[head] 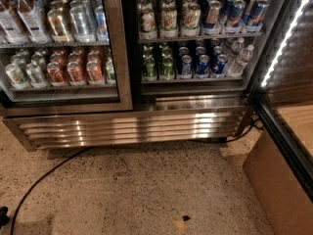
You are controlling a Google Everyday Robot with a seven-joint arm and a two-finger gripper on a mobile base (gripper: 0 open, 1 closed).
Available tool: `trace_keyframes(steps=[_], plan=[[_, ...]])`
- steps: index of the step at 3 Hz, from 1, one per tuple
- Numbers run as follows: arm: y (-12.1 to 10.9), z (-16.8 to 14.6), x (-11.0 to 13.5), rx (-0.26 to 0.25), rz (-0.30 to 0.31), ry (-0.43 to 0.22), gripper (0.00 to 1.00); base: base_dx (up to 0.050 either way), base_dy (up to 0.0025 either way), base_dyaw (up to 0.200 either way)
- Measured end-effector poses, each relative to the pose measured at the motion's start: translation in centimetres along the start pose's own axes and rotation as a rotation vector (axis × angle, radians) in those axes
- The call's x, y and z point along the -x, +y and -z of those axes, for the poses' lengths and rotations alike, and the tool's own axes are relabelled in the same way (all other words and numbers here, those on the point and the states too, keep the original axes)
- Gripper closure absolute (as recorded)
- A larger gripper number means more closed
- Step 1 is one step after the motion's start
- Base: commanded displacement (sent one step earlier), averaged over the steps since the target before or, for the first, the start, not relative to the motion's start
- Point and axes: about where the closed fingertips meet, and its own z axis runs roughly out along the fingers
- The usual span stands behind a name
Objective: Open right fridge door
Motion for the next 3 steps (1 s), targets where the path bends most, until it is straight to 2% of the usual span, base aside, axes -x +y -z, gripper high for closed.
trace_keyframes(steps=[3], plan=[[0.00,0.00,0.00,0.000,0.000,0.000,0.00,0.000,0.00000,0.000]])
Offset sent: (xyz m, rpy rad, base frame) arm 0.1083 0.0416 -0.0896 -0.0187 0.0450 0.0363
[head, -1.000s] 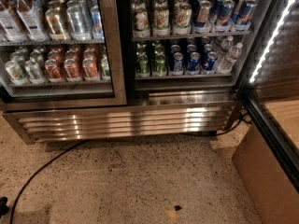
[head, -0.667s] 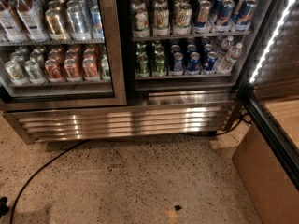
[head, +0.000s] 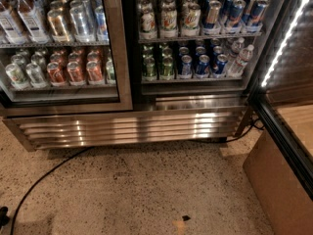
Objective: Open right fridge door
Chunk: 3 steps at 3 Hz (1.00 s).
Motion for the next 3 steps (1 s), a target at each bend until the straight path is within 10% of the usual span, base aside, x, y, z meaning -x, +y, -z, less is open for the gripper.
trace_keyframes(steps=[2,3], plan=[[0.0,0.0,0.0,0.000,0.000,0.000,0.00,0.000,0.00000,0.000],[1.3,-4.7,-2.2,0.099,-0.024,-0.016,0.00,0.000,0.00000,0.000]])
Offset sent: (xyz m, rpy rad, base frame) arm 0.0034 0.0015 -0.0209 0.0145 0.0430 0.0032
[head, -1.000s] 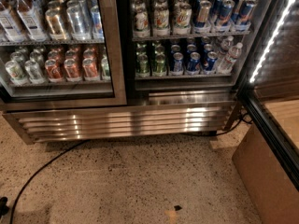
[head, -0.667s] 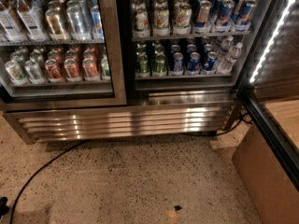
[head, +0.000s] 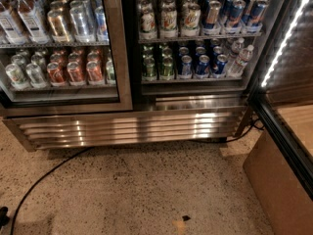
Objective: Open right fridge door
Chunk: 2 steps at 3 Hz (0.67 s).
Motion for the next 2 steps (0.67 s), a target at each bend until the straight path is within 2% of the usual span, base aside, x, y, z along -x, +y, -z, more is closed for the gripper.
trace_keyframes(steps=[1,2], plan=[[0.5,-9.3,-5.4,0.200,-0.037,-0.046,0.00,0.000,0.00000,0.000],[0.5,-16.3,-9.1,0.344,-0.031,-0.064,0.00,0.000,0.00000,0.000]])
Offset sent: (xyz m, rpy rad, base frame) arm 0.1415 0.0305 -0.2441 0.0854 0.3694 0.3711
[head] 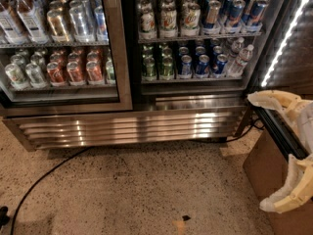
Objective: Open right fridge door
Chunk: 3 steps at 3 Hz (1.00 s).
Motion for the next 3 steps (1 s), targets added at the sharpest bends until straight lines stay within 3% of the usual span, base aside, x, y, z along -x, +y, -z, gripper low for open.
trace_keyframes(steps=[1,2,3], plan=[[-3.6,-3.6,-1.7,0.048,0.041,-0.001,0.00,0.000,0.00000,0.000],[-8.4,-4.7,-2.9,-0.004,0.082,0.045,0.00,0.000,0.00000,0.000],[-11.7,-4.9,-3.2,-0.050,0.101,0.054,0.00,0.000,0.00000,0.000]])
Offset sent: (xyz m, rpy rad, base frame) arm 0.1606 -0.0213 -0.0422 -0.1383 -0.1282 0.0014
